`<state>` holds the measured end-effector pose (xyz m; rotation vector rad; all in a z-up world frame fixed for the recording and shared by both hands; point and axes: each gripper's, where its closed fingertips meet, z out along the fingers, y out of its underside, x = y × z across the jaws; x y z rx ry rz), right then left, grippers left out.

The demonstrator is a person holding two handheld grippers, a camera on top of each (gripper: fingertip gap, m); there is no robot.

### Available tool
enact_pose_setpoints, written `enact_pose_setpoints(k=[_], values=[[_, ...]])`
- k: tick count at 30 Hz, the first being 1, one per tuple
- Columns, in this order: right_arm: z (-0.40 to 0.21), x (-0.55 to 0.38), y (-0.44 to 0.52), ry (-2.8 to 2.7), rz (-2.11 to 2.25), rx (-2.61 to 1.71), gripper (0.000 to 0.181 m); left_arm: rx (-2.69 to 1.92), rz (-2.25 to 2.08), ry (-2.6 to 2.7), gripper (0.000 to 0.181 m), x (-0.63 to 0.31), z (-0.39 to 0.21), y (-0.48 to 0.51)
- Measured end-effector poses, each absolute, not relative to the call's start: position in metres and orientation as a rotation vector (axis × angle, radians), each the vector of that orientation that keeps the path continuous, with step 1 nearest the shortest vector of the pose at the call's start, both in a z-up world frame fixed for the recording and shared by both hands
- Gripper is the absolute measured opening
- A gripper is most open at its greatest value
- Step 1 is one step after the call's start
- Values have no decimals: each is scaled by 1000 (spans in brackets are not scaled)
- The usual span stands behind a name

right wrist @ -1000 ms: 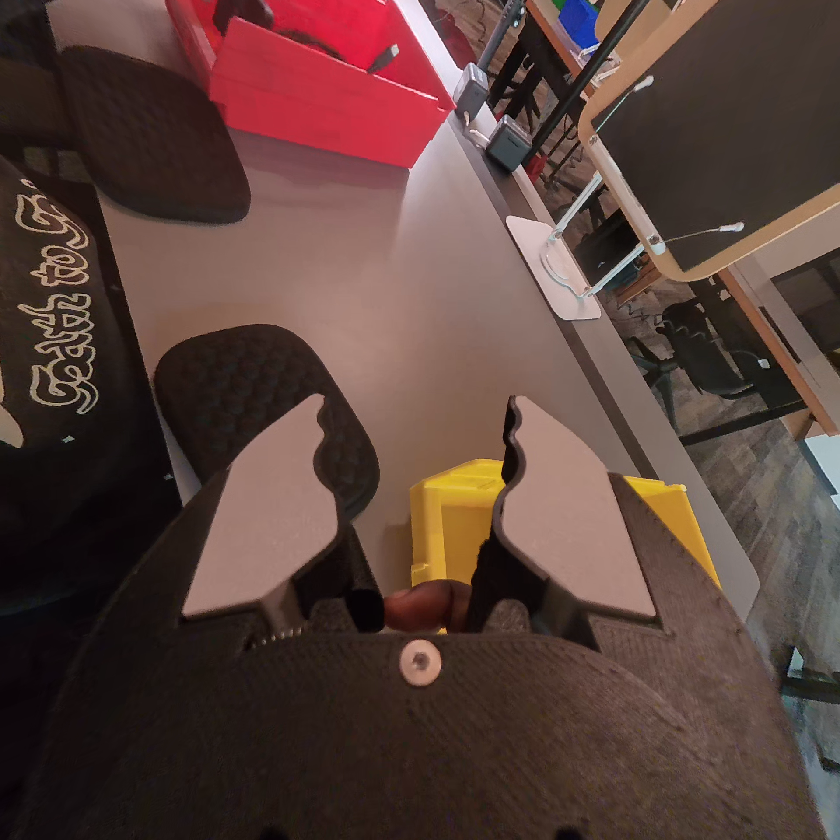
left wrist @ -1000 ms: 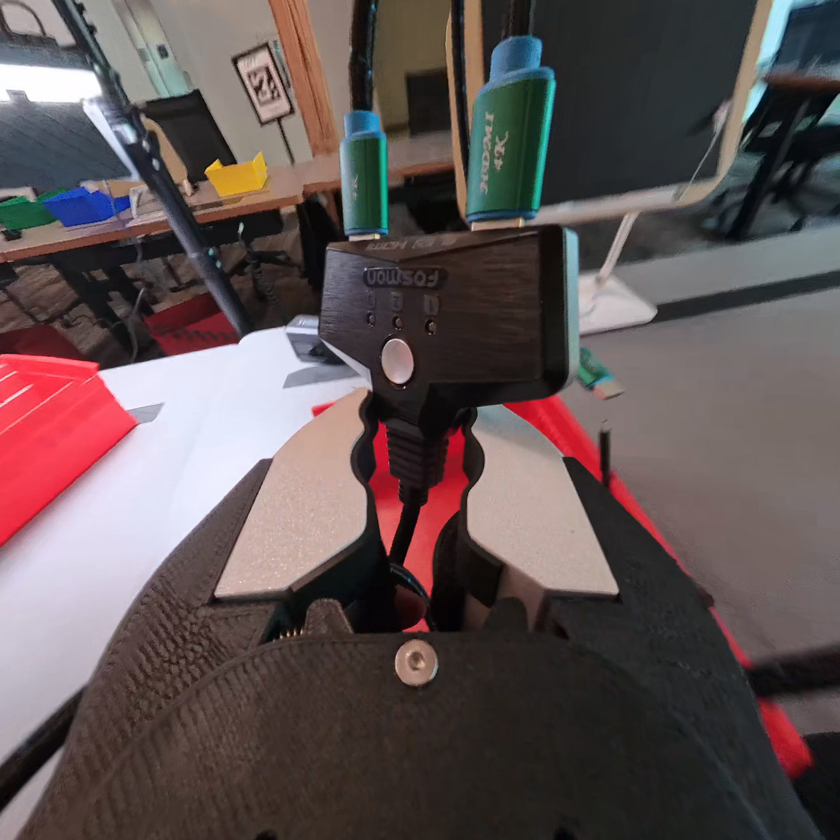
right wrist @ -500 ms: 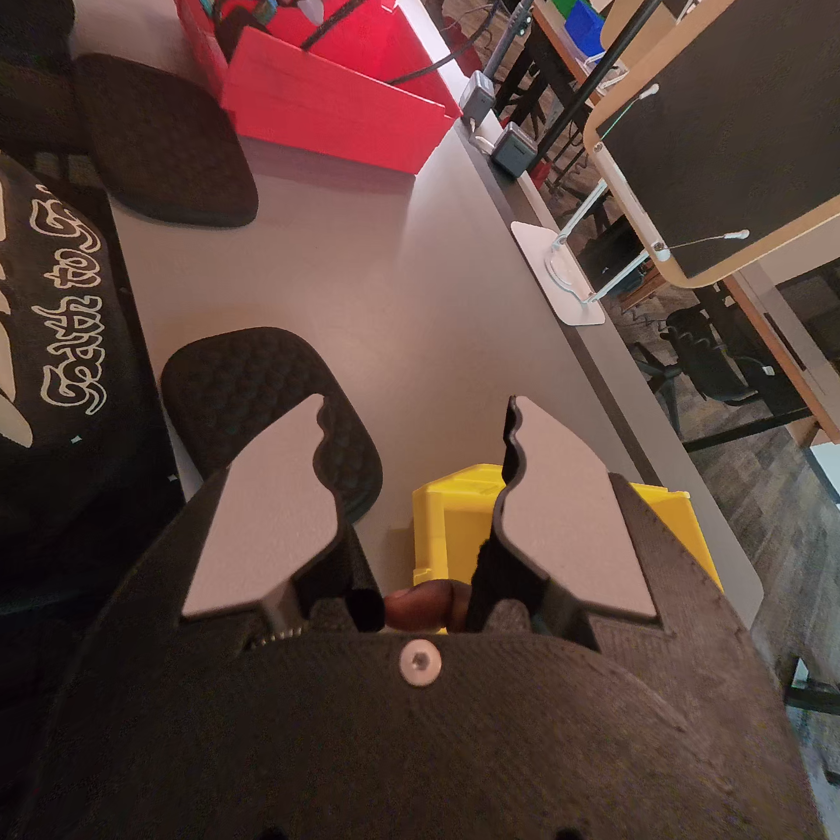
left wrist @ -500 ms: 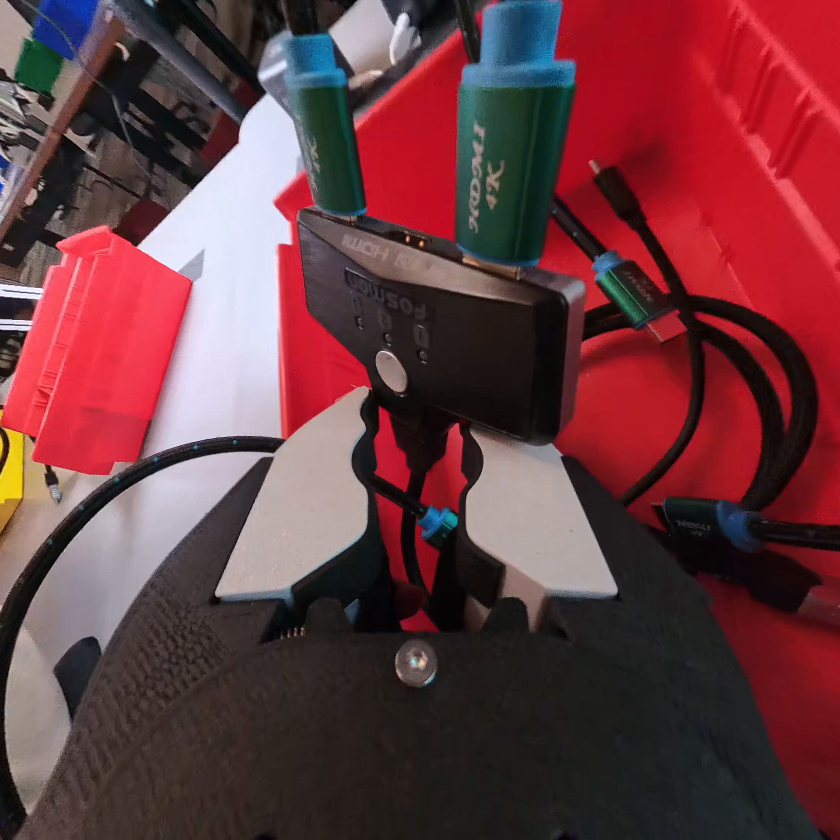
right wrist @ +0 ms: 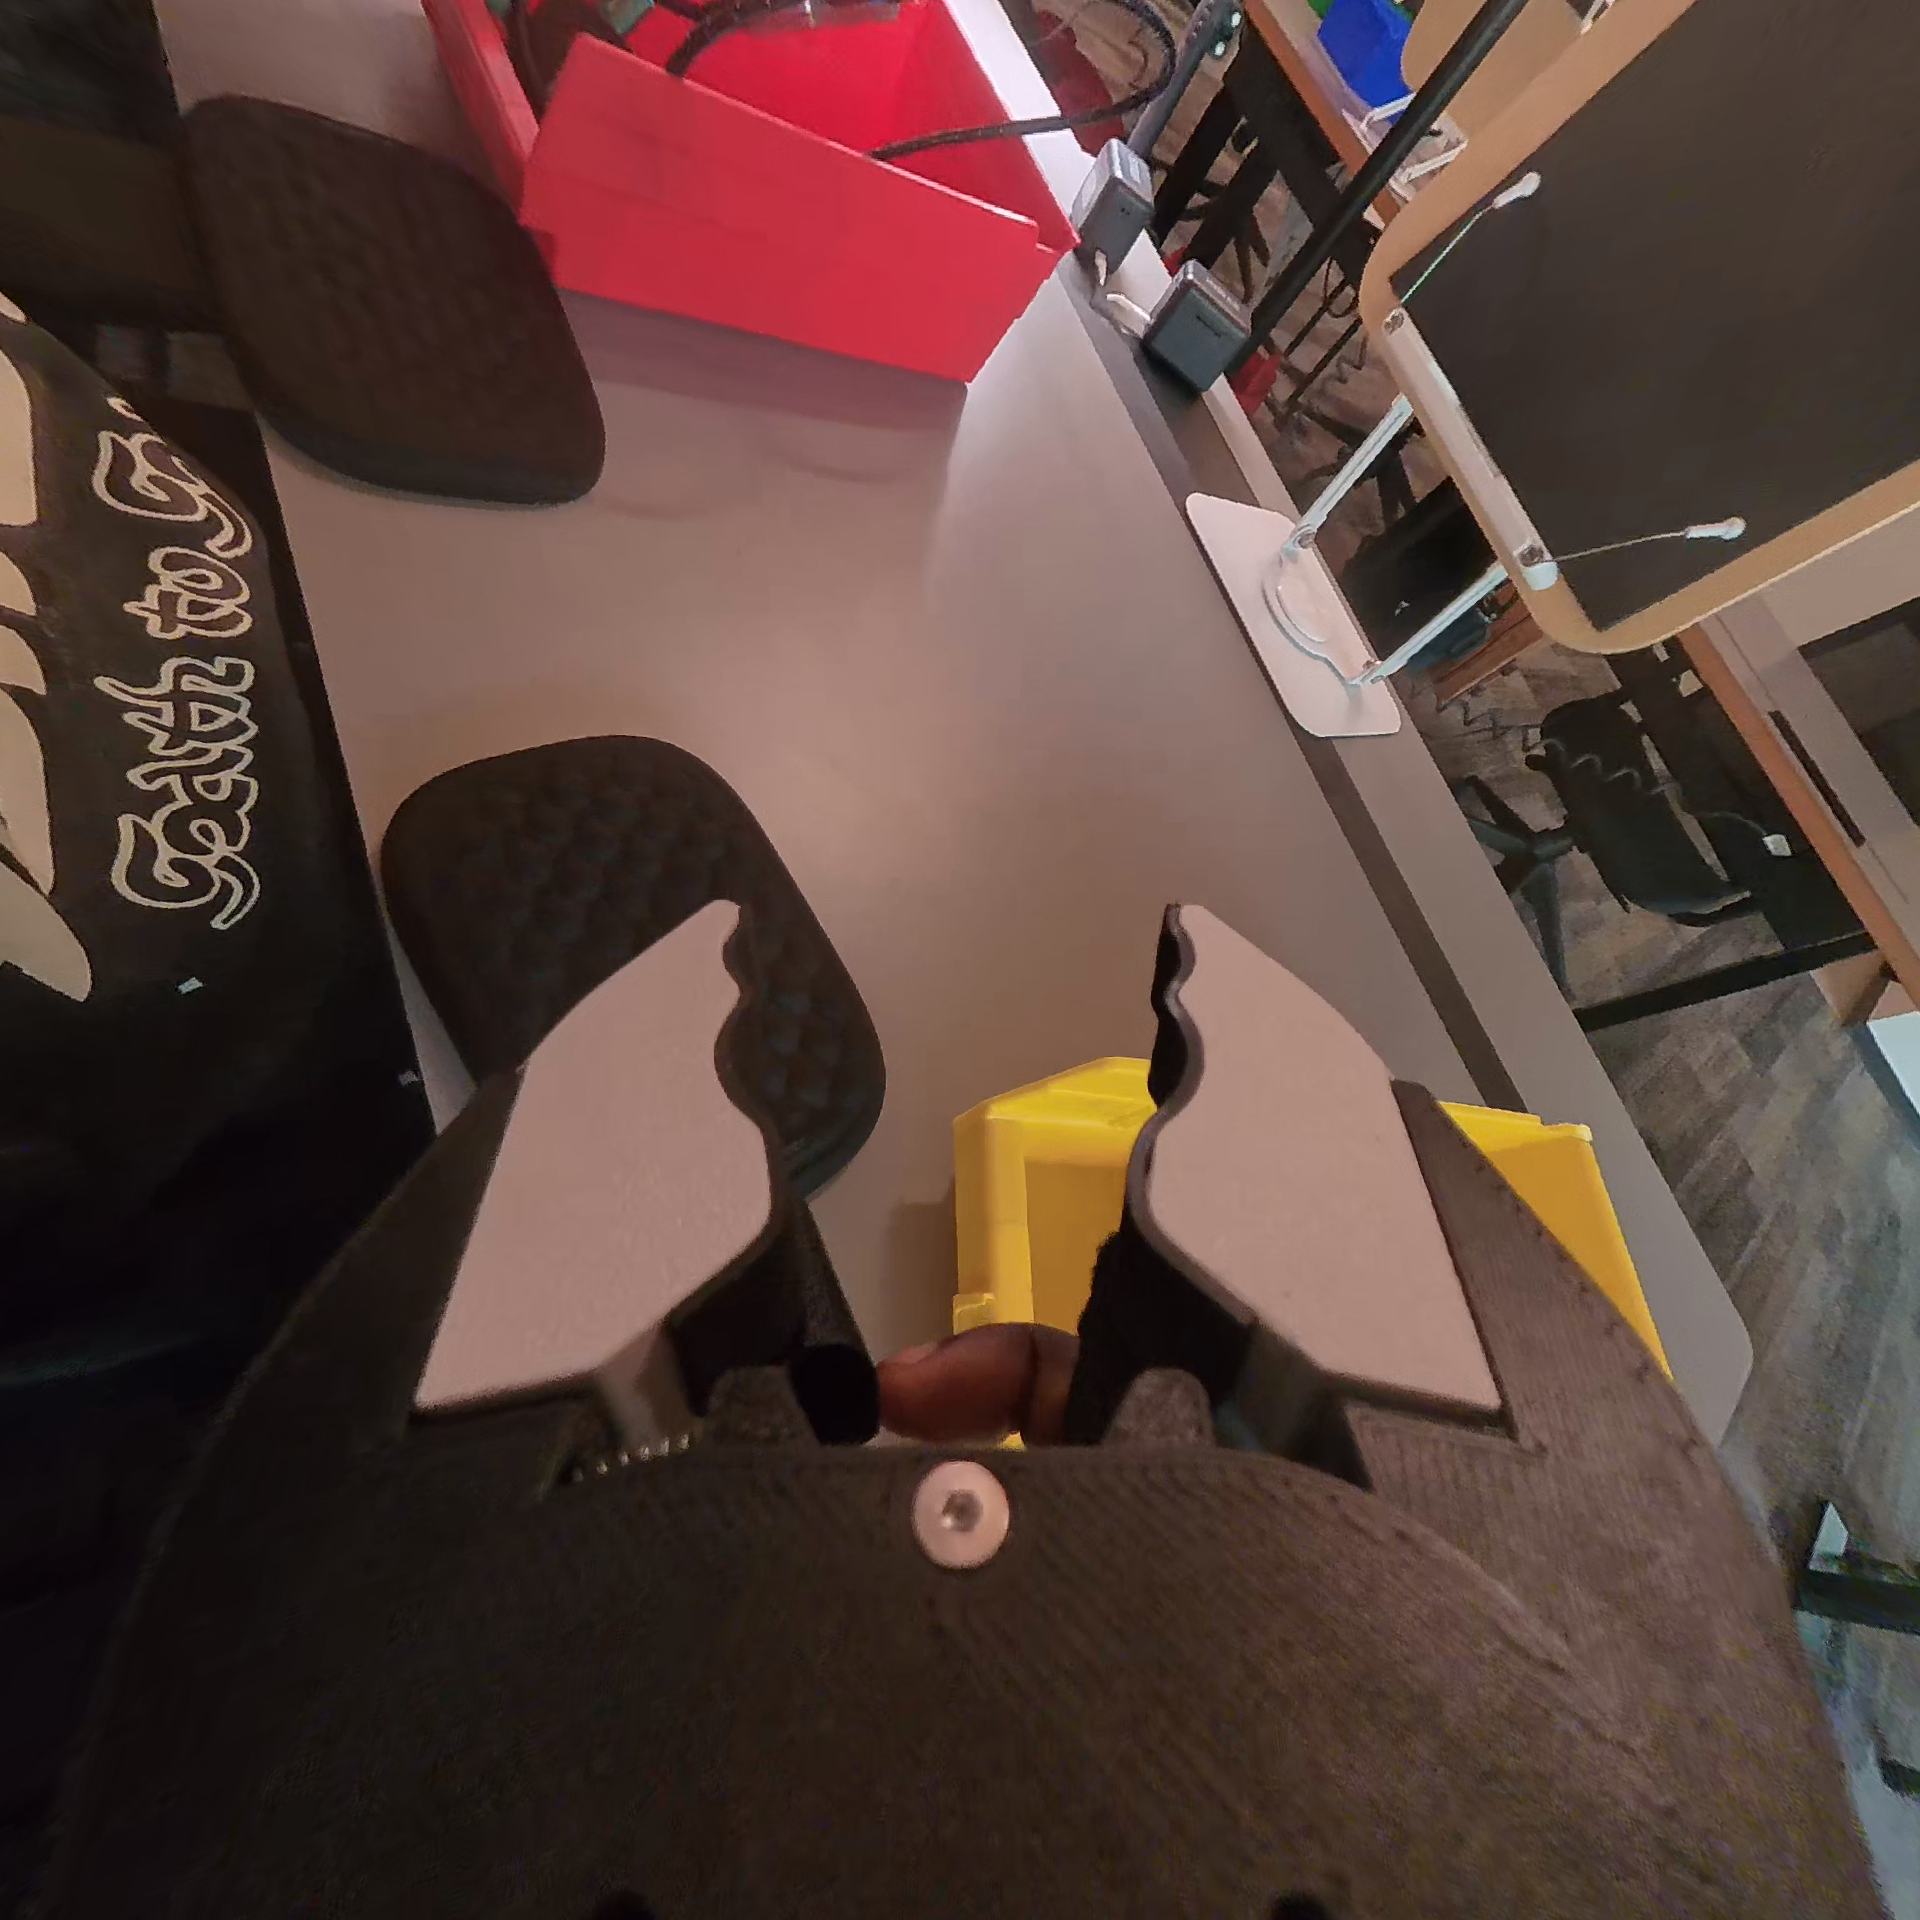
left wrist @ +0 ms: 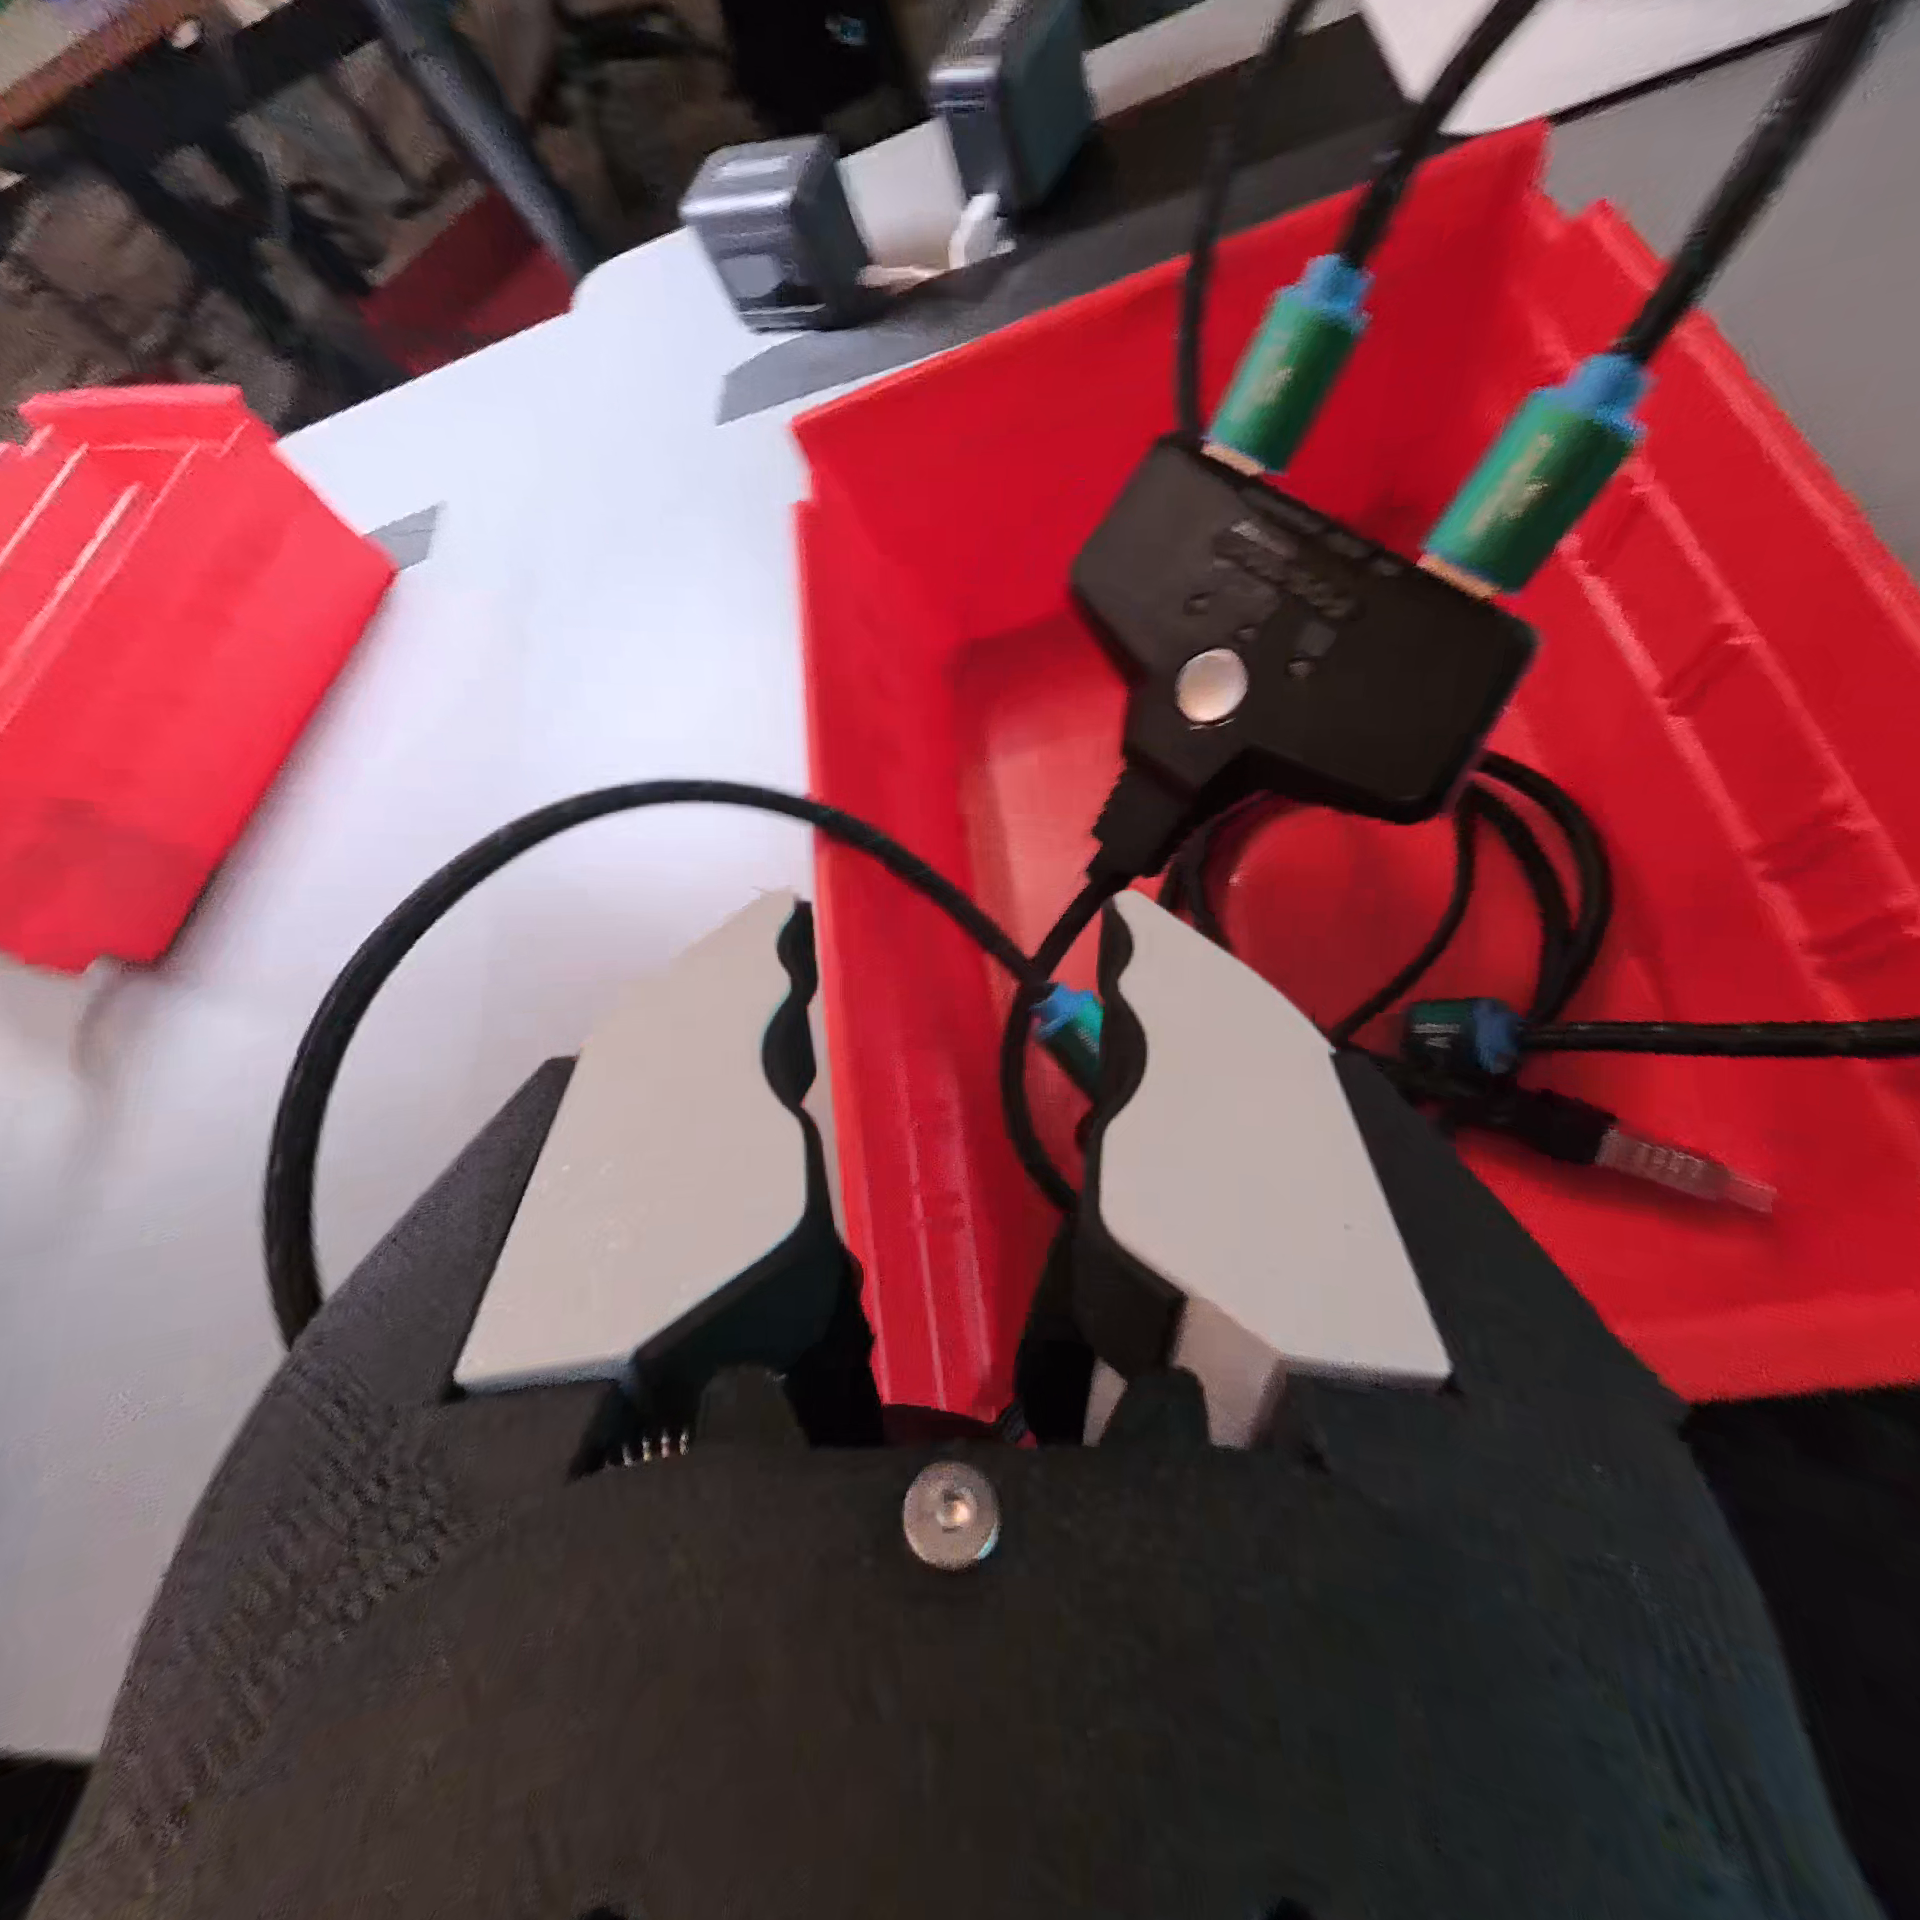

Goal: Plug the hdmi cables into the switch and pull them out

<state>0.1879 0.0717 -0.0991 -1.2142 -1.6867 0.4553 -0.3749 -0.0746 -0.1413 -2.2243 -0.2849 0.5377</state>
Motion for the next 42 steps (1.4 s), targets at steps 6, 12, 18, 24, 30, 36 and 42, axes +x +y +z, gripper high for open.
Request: enact_pose_setpoints(k=[6,12,18,24,30,36,42], values=[[-93,188,62,-1686,467,-1166,74,-2294,471,-393,48,-369,-192,-74],[-93,185,63,-1694,480,-1160,74,-2453,558,-391,41,-372,-217,-68],[-100,184,71,-1695,420,-1207,73,-2470,560,-373,27,-373,-227,-64],[-91,187,62,-1672,424,-1159,72,-2244,535,-326,18,-355,-186,-66],[-88,181,62,-1669,449,-1130,70,-1971,525,-288,17,-340,-123,-72],[-79,164,59,-1636,489,-1088,70,-1653,449,-156,16,-299,-45,-74],[-55,115,21,-1580,692,-876,71,-1468,482,59,16,-230,21,-66]])
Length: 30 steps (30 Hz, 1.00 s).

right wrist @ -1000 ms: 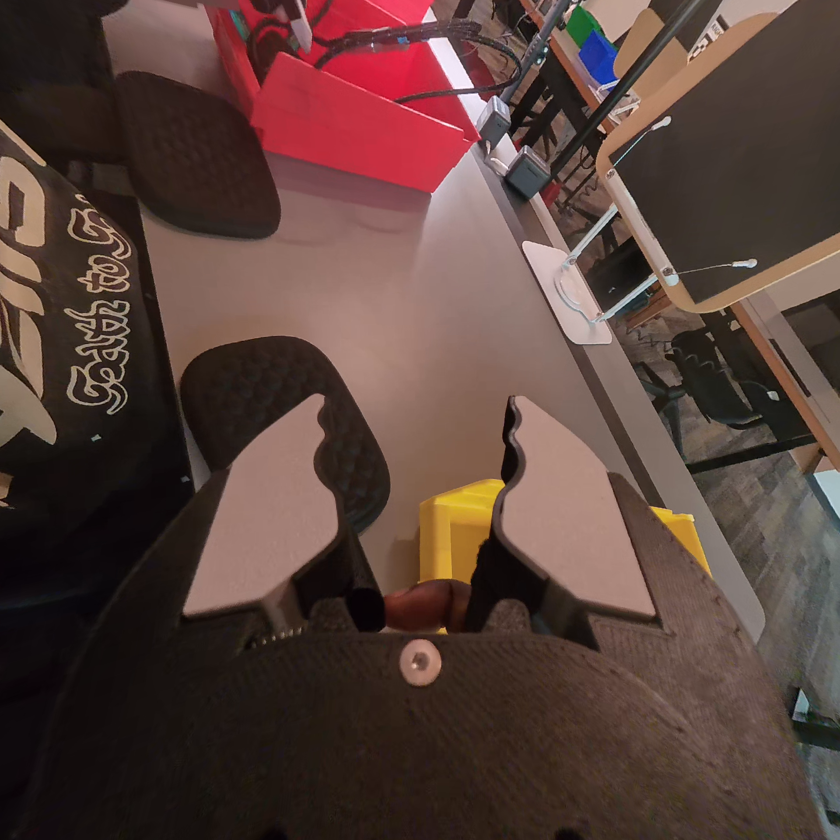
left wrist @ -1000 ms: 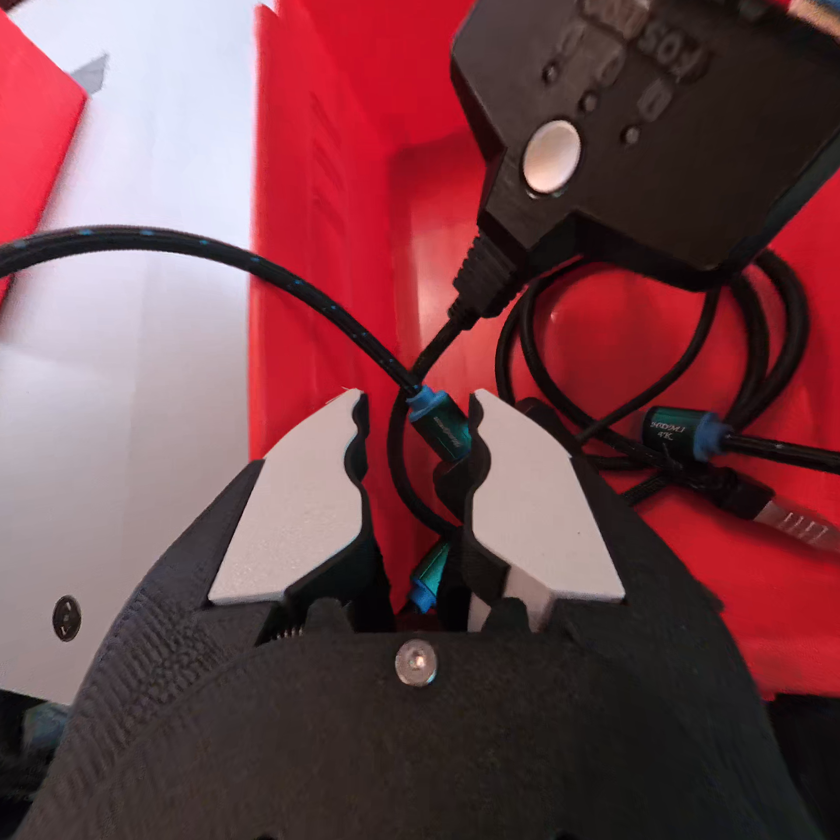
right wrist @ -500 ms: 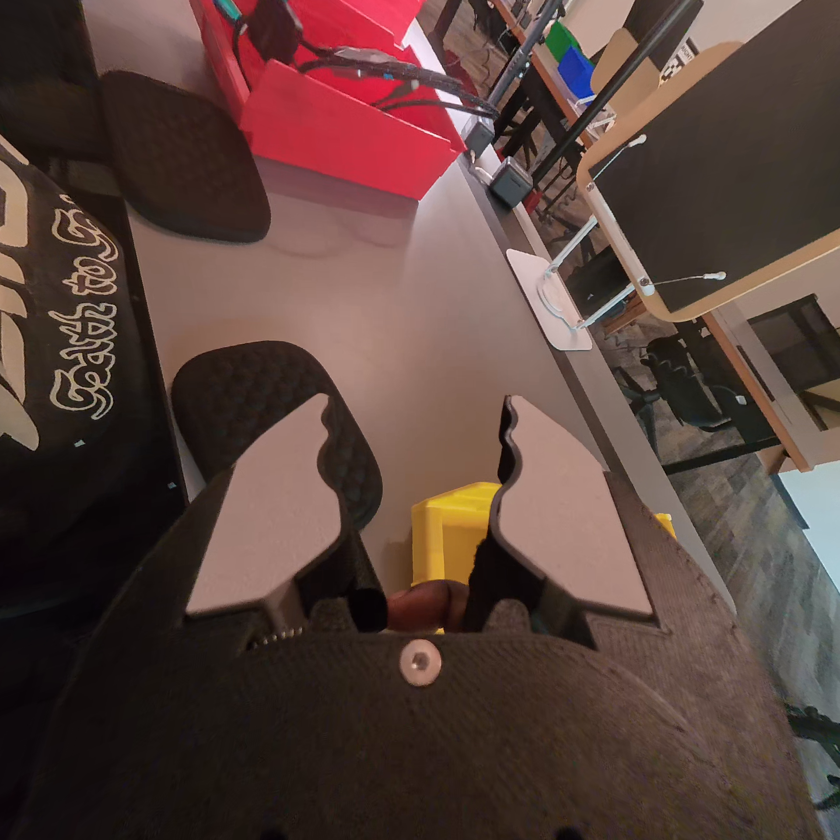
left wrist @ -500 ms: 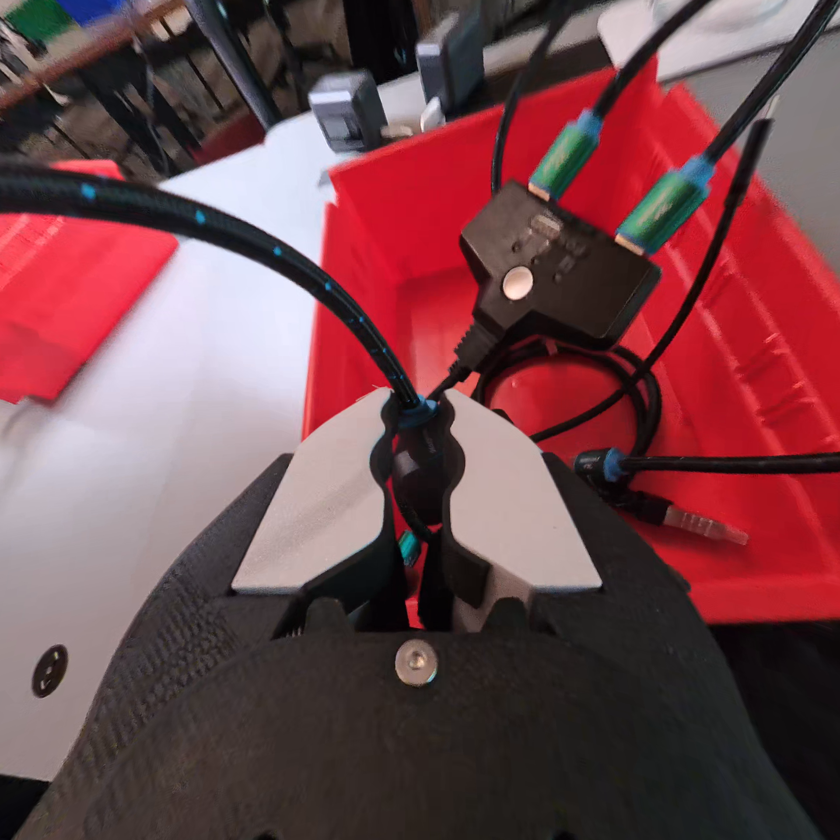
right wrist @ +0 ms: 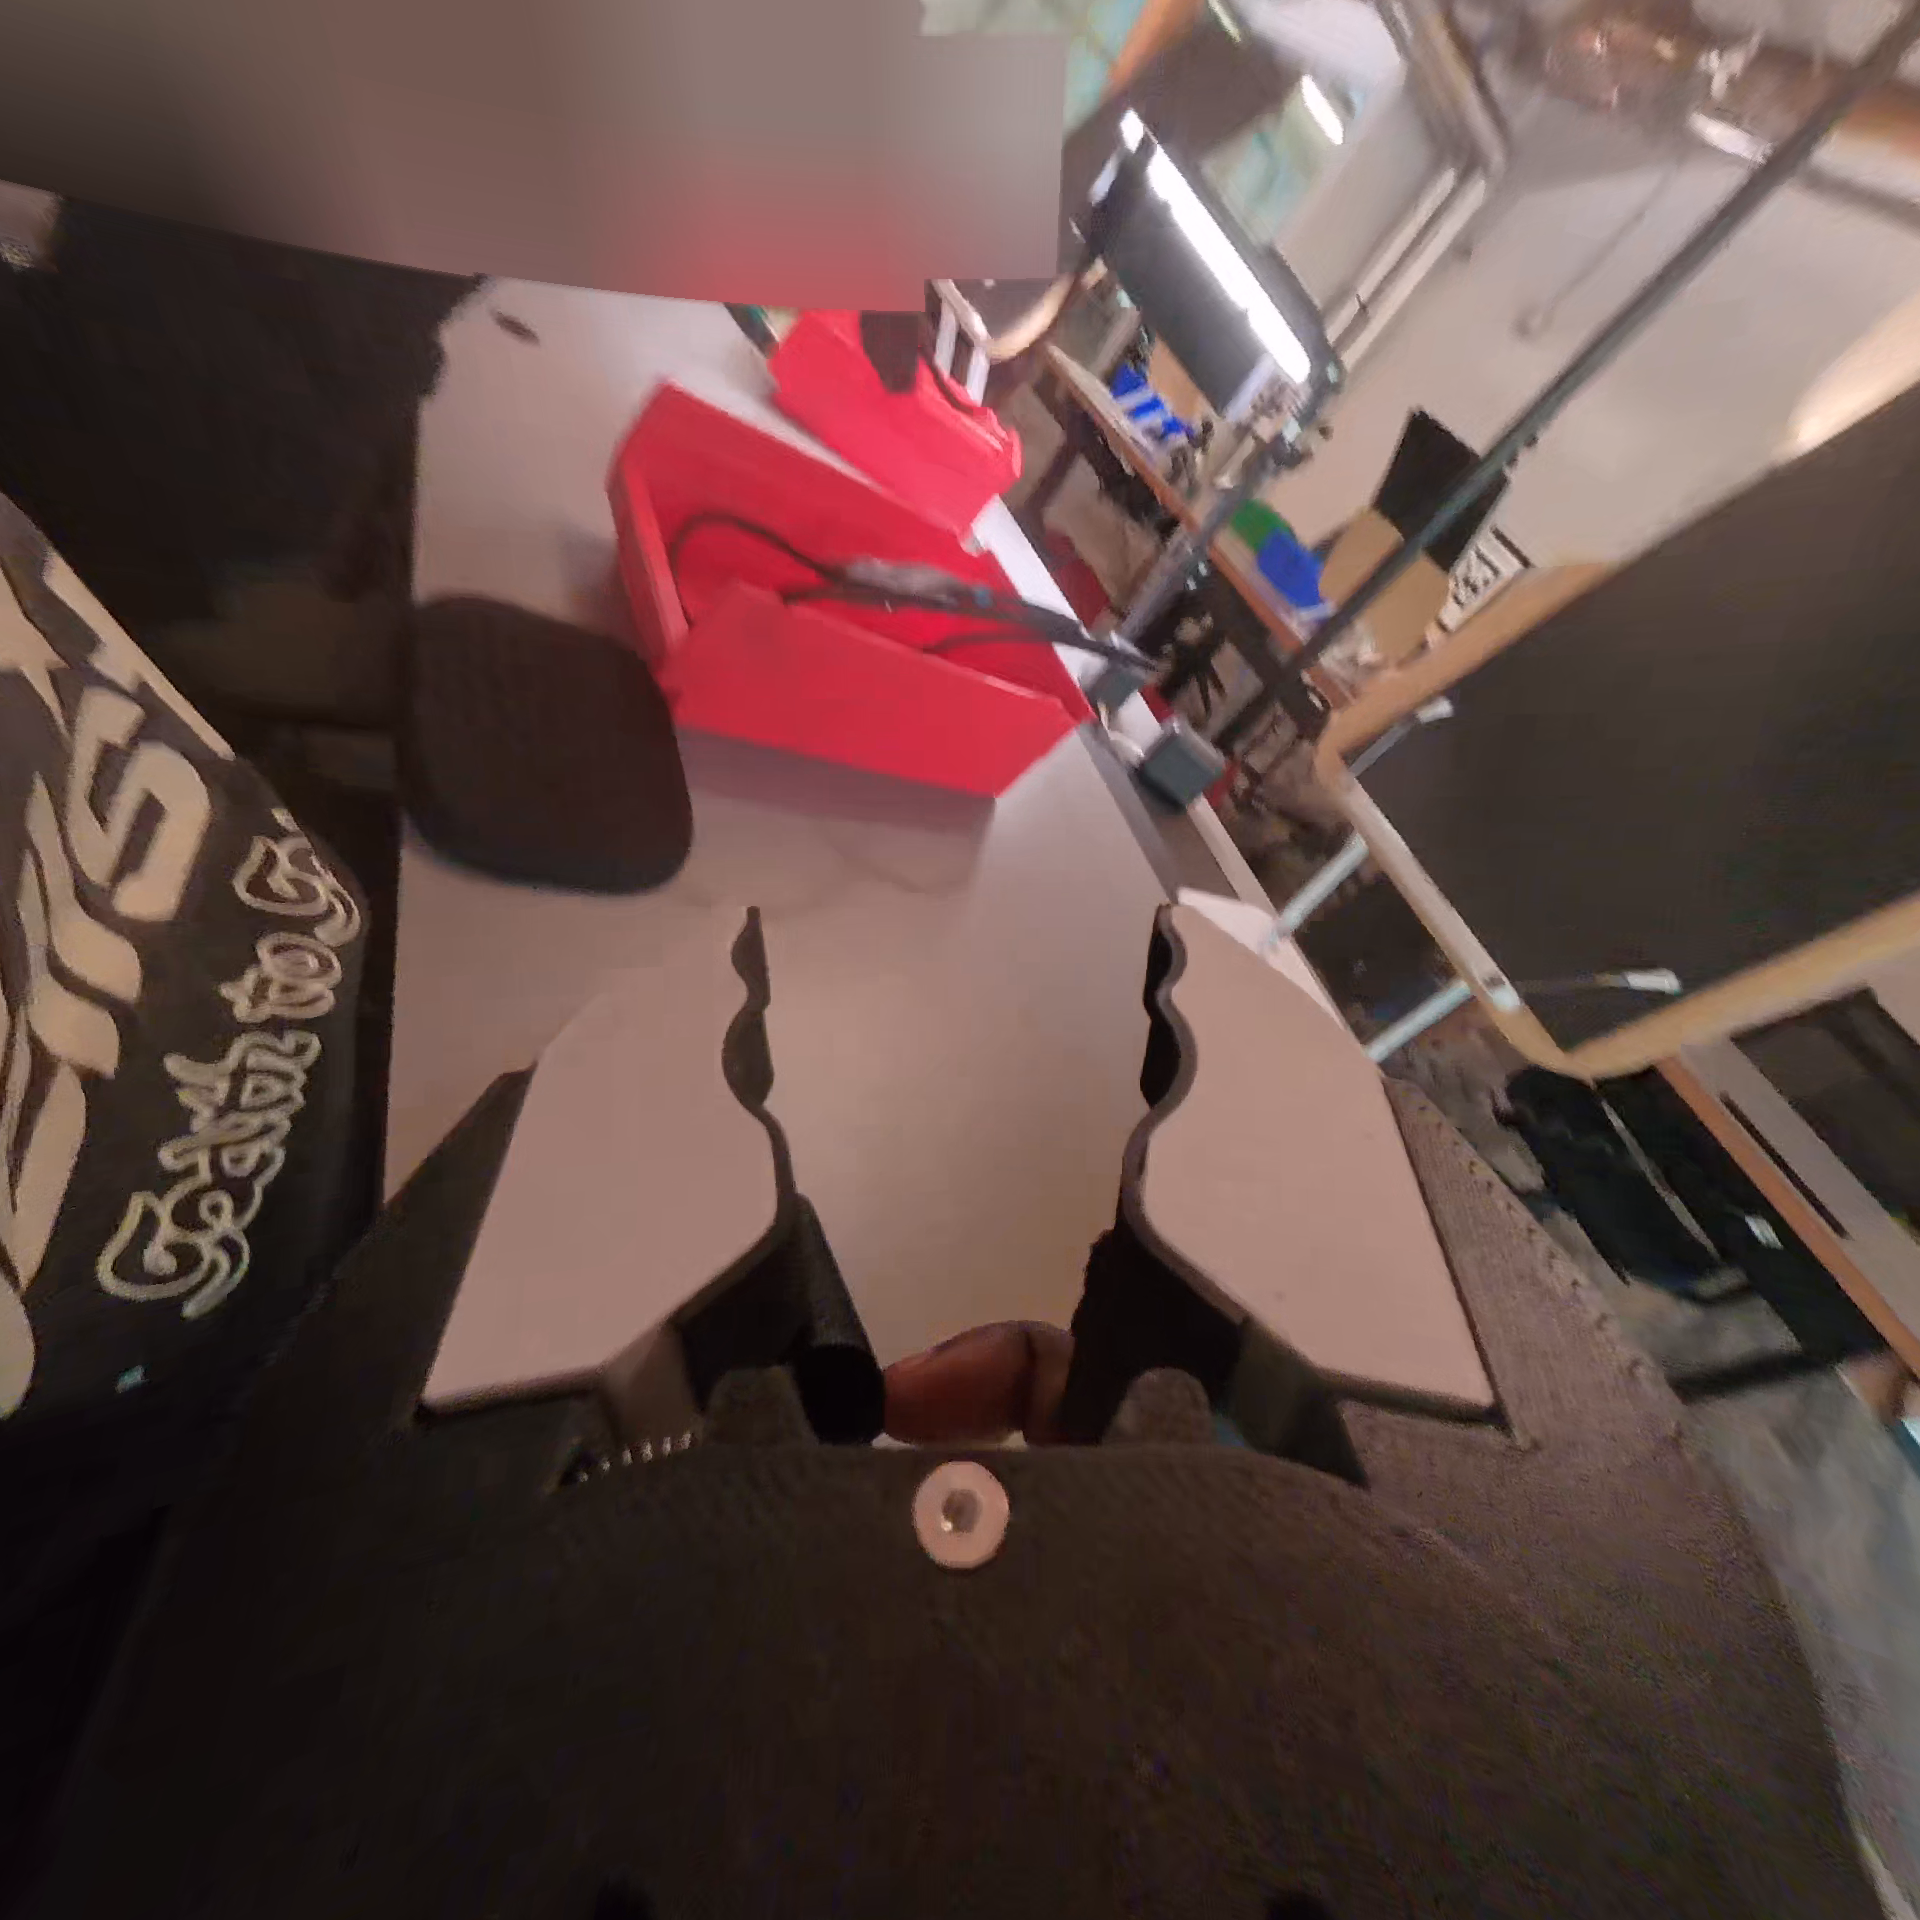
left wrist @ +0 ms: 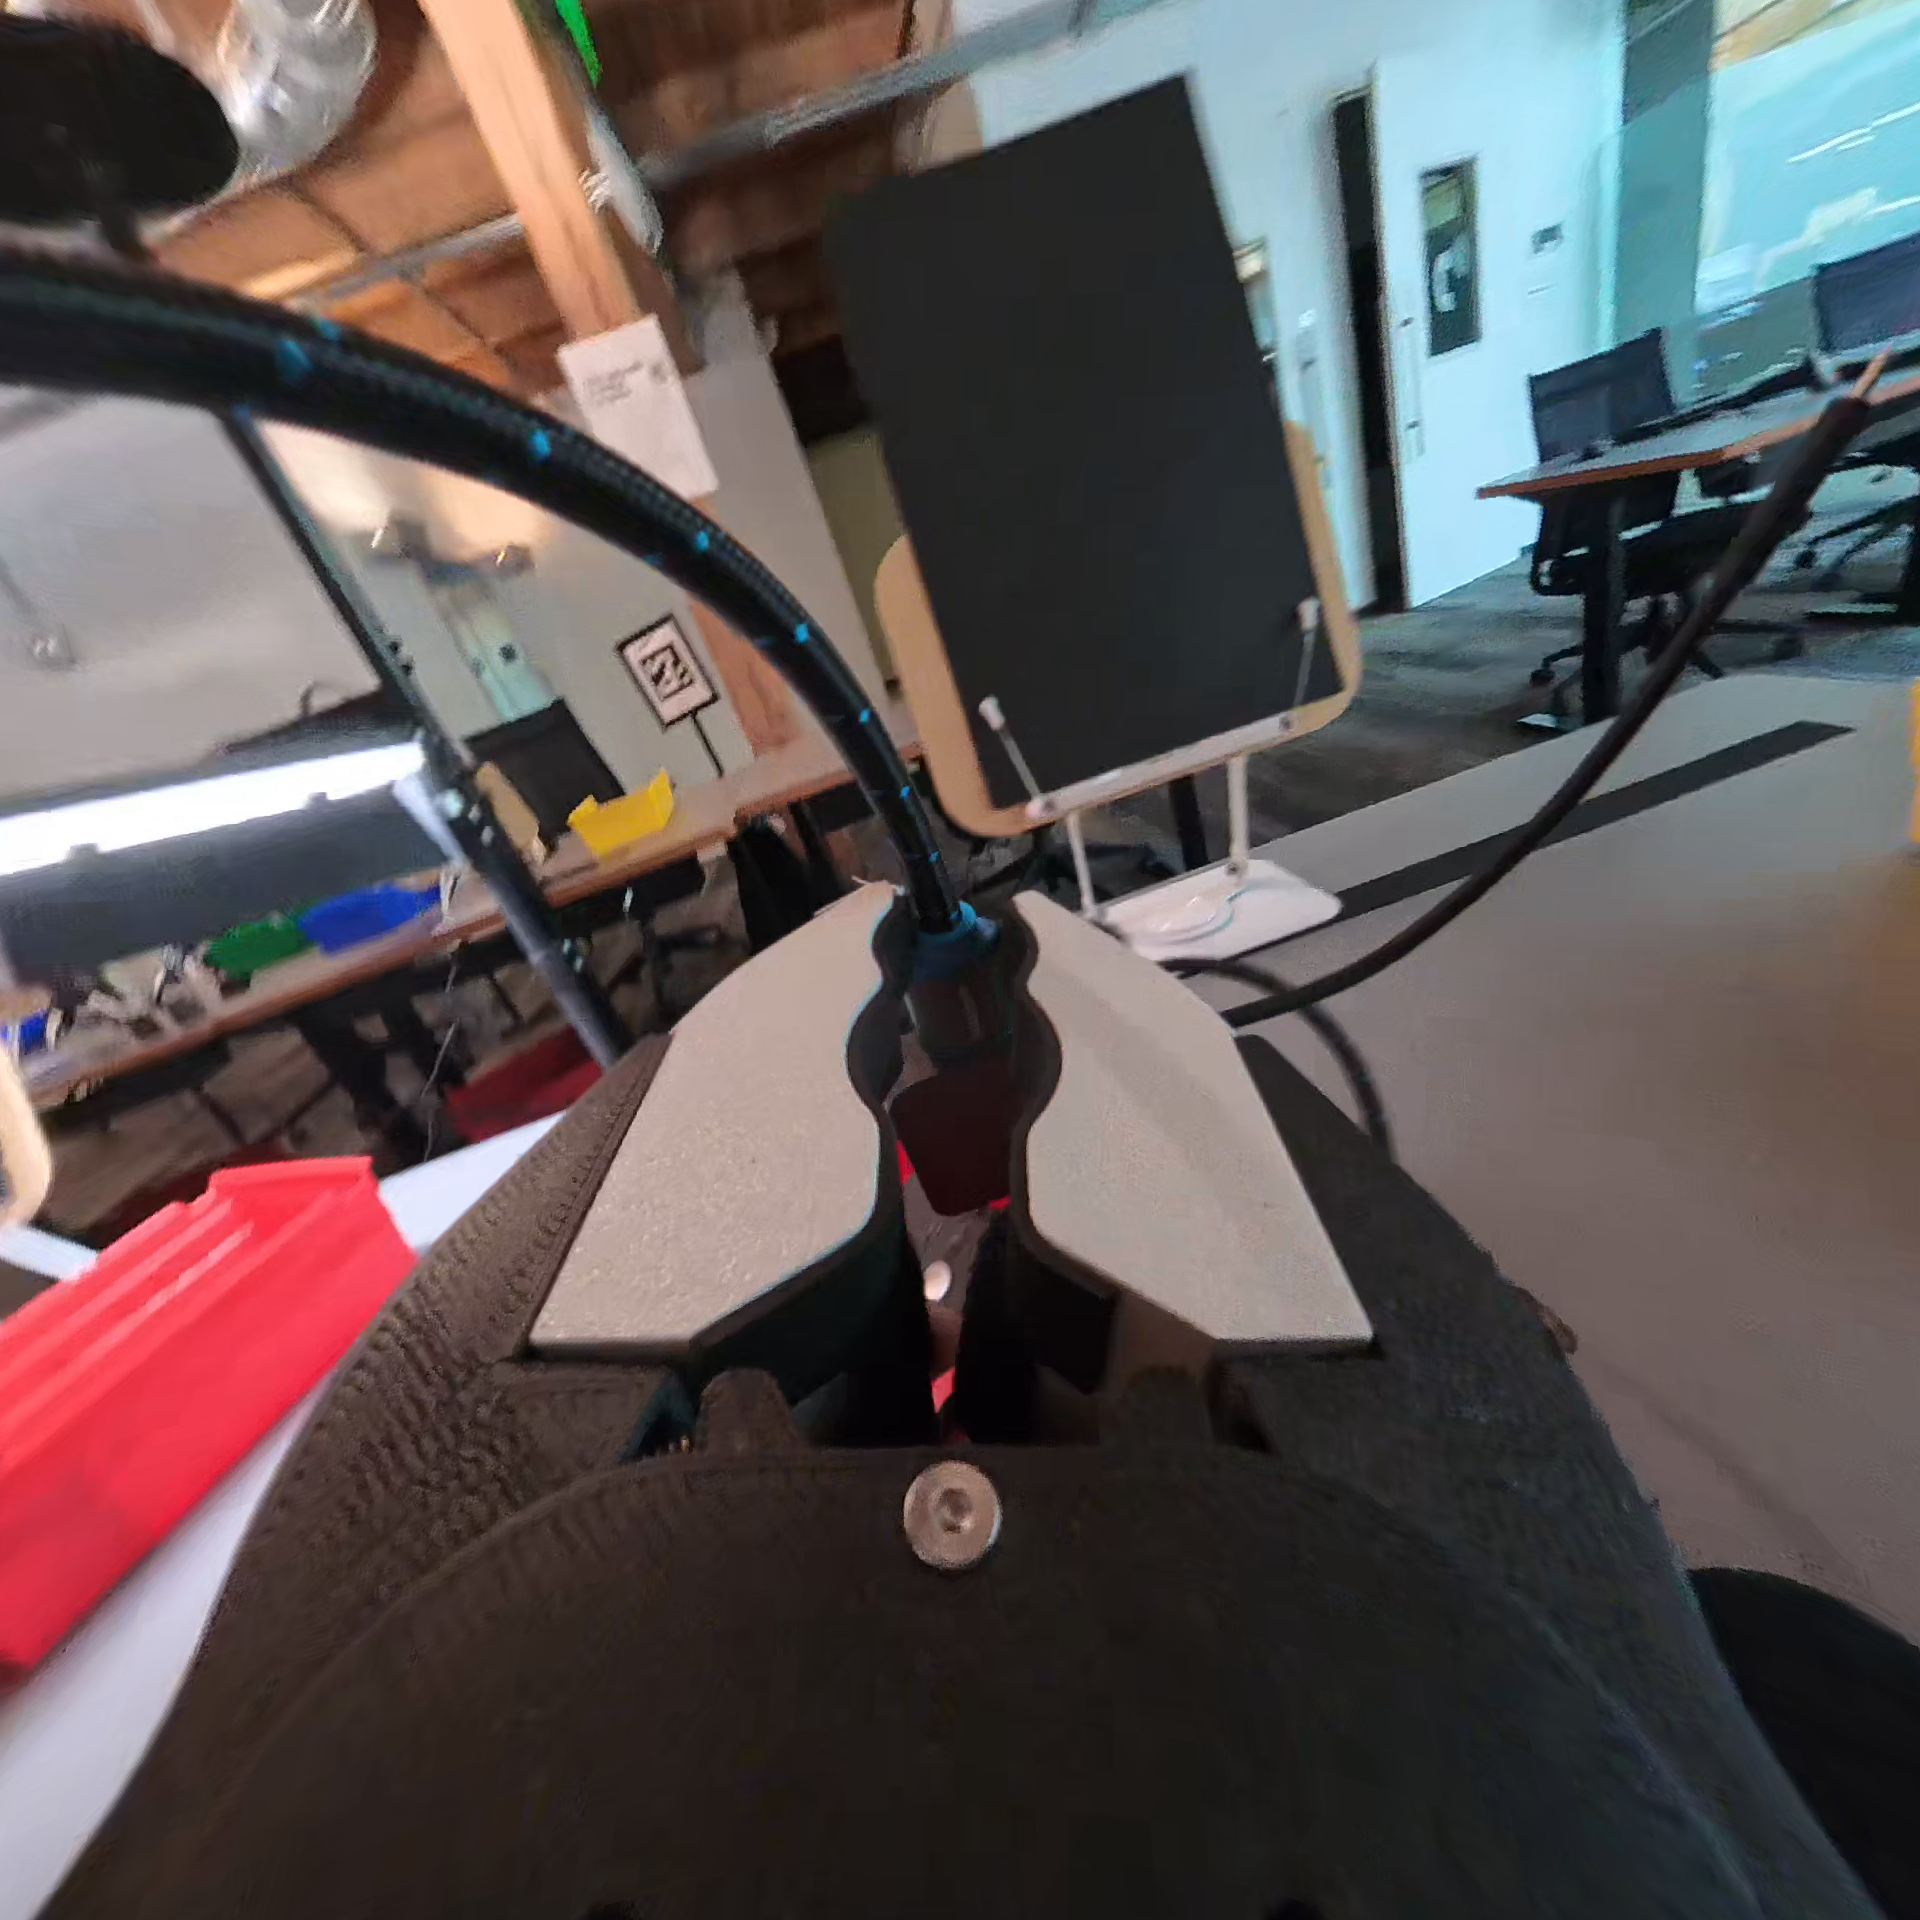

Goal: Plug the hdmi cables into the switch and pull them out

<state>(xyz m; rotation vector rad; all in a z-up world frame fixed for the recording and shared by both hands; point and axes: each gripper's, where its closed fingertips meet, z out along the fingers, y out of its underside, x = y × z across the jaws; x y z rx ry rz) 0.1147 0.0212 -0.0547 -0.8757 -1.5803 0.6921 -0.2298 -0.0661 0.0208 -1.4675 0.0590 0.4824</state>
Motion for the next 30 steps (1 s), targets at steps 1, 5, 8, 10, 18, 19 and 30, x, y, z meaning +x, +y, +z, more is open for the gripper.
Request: enact_pose_setpoints(k=[1,5,8,10,18,19,30], values=[[-55,104,15,-1585,716,-853,72,-1459,483,104,16,-215,26,-61],[-52,72,-10,-1577,813,-777,75,-1443,489,260,16,-163,32,-40],[-40,63,-18,-1503,800,-737,74,-1447,528,338,16,-135,27,-25],[-26,66,-22,-1420,784,-706,73,-1456,567,387,16,-121,20,-17],[-2,66,-22,-1198,882,-785,58,-1468,522,680,16,-50,-23,3],[-6,61,-27,-1219,888,-773,49,-1466,525,710,16,-43,-26,4],[-107,-3,2,-1501,724,-1143,56,-1452,507,978,11,4,-60,6]])
